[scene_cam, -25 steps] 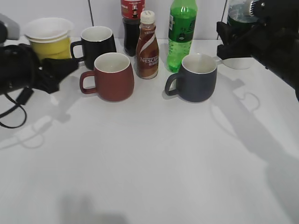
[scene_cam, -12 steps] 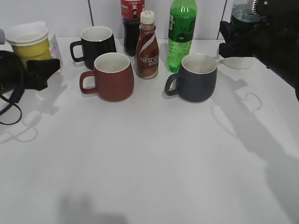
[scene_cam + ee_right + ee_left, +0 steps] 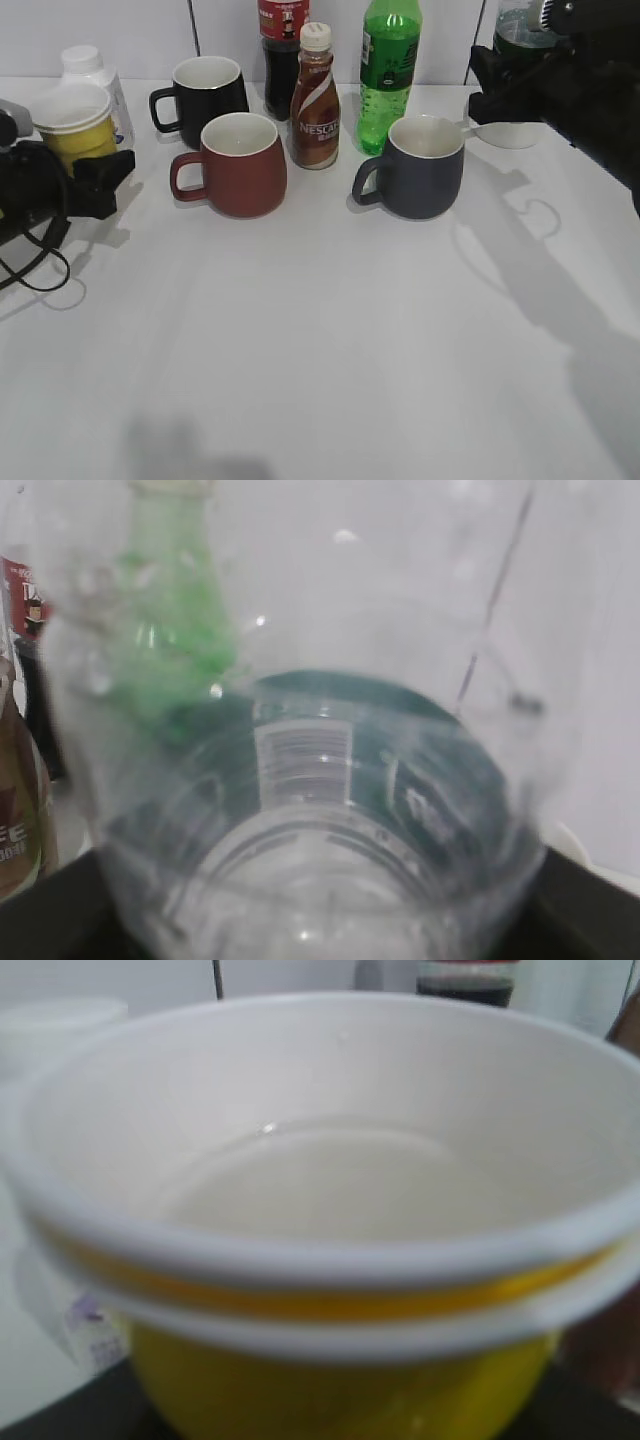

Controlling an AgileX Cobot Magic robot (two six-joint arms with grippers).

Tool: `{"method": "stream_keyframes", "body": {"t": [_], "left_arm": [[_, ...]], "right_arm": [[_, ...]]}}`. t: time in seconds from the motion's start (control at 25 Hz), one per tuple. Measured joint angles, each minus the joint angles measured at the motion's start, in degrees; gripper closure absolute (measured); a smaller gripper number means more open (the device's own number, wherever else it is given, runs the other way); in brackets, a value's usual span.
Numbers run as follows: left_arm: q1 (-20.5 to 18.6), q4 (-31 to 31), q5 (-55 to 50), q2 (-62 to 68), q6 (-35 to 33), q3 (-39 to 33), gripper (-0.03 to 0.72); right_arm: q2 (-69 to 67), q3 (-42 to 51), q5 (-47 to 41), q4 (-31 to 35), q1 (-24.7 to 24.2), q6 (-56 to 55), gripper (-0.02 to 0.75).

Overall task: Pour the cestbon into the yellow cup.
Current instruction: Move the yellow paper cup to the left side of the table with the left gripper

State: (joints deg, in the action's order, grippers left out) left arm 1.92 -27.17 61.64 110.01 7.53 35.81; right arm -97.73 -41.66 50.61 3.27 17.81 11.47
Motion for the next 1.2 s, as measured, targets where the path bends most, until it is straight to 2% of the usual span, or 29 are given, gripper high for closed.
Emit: {"method": "stream_keyframes", "body": {"t": [0.36,0.72,1.2], "left_arm": [[0.0,0.7,0.8,4.5,-1.3,3.9,0.247],[0.0,-0.9,0.8,6.7,-1.5,4.1,0.247],[0.0,-1.3,0.8,6.8,-2.3,4.1,0.247]], "right_arm": [[0.0,0.0,-1.9,2.7,0.0,0.1,0.259],[0.0,0.0,-5.7,11.2,-1.7,0.1,0.259],[0.0,0.0,-7.4,12.2,-2.7,0.1,0.259]]}}
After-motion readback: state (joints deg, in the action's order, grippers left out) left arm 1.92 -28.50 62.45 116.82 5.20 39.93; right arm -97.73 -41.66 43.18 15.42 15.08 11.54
